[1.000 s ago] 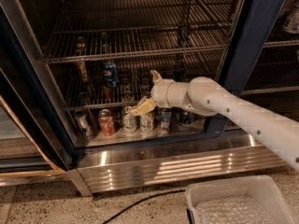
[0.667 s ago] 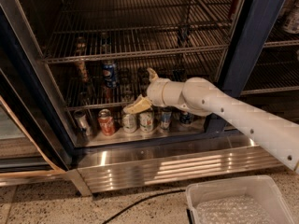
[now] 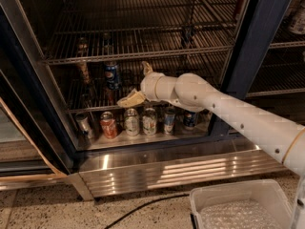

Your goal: Pick pepsi can from middle shelf of fridge

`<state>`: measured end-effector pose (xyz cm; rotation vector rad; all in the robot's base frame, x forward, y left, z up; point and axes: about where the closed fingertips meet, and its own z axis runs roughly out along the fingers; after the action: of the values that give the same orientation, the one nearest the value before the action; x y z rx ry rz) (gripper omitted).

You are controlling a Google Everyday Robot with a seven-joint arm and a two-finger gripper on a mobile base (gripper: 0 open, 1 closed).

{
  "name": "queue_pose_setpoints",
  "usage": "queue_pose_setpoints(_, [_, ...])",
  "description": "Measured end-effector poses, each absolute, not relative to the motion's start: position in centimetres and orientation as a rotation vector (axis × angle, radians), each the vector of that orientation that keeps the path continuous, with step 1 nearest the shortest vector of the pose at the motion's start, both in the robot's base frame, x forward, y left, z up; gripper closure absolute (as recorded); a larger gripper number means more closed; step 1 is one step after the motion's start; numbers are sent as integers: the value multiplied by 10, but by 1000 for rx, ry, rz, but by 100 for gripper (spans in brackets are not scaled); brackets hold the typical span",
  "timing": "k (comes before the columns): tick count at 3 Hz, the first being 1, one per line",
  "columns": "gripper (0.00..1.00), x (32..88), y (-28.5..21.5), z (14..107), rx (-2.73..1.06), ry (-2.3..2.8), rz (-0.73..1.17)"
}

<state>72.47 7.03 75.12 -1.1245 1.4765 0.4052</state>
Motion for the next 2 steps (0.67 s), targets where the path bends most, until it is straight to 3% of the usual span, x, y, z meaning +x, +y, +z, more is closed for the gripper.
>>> queue_pose_setpoints(1, [11,734,80,754,-1115,1483,402])
queue_pose_setpoints(2, [7,740,90,754,-1115,1484,411])
